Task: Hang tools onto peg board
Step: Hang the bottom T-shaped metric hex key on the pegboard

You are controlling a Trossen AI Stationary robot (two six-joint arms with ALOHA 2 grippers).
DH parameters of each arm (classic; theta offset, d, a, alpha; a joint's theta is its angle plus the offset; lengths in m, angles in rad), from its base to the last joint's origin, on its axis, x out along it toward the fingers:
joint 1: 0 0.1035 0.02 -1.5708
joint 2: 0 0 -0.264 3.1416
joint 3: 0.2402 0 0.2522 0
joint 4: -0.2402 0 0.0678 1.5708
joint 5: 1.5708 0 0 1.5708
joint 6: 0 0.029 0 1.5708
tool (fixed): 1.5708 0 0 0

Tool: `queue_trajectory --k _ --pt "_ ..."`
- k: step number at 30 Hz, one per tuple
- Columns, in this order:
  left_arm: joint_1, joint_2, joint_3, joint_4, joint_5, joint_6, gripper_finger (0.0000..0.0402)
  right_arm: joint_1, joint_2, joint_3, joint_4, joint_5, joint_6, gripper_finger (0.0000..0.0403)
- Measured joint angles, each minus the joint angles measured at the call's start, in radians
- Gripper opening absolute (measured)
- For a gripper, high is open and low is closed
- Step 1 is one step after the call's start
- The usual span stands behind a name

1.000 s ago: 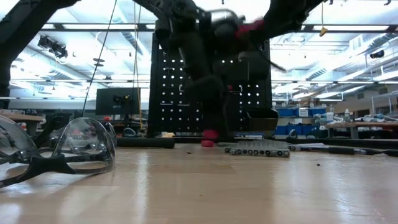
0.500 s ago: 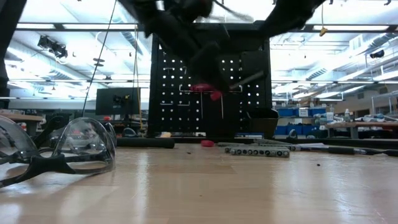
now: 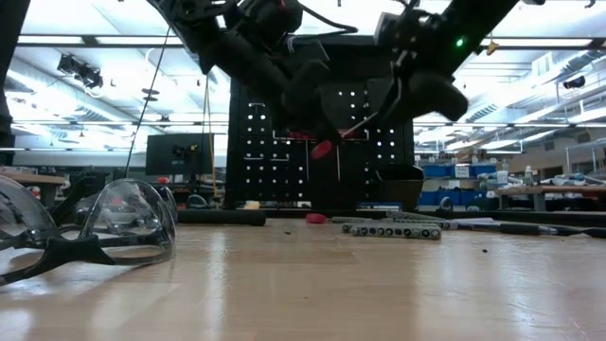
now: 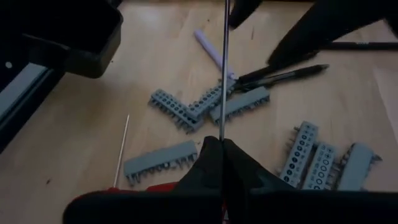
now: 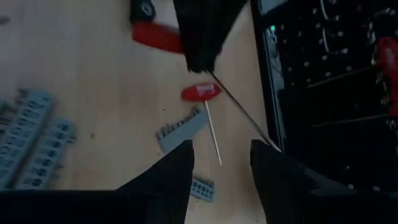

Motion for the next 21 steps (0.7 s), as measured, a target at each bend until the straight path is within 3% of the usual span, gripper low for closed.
queue_trajectory --k 7,21 --pt "0.005 0.000 0.000 -0.097 0.008 -0.008 0.0000 -0.011 -0.030 0.006 0.003 -0.033 -0.057 0.0152" --pt "0.008 0.000 0.001 -0.070 0.122 -0.084 0.0000 -0.043 0.033 0.006 0.039 -0.044 -0.376 0.0118"
